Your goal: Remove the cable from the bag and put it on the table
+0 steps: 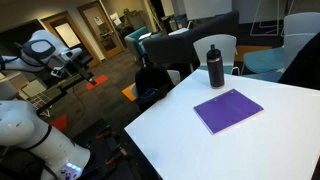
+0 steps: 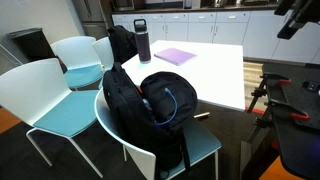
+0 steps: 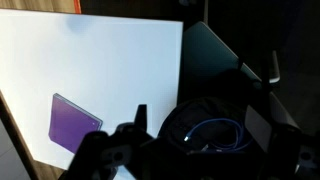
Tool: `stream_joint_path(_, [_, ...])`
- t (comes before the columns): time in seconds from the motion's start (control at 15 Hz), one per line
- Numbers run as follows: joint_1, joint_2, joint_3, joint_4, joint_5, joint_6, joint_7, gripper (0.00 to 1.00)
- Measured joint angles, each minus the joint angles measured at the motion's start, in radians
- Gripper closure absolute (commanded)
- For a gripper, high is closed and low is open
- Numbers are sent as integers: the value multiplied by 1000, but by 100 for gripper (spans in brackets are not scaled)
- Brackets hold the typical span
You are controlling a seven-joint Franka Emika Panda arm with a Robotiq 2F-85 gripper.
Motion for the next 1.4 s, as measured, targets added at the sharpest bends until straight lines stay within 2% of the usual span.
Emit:
stream_joint_path(0.53, [7, 1, -6, 0, -14, 0, 1, 0])
stream_joint_path(0.67, [-1, 7, -15, 0, -16, 44, 25, 0])
stream_joint_path(0.8, [-33, 32, -21, -2, -20, 142, 62, 0])
stream_joint_path(1.0, [-117, 119, -30, -3, -44, 339, 102, 0])
stream_joint_path(1.27, [-240, 303, -45, 17, -87, 581, 141, 0])
stream_joint_path(1.4, [-274, 412, -67, 48, -92, 656, 142, 0])
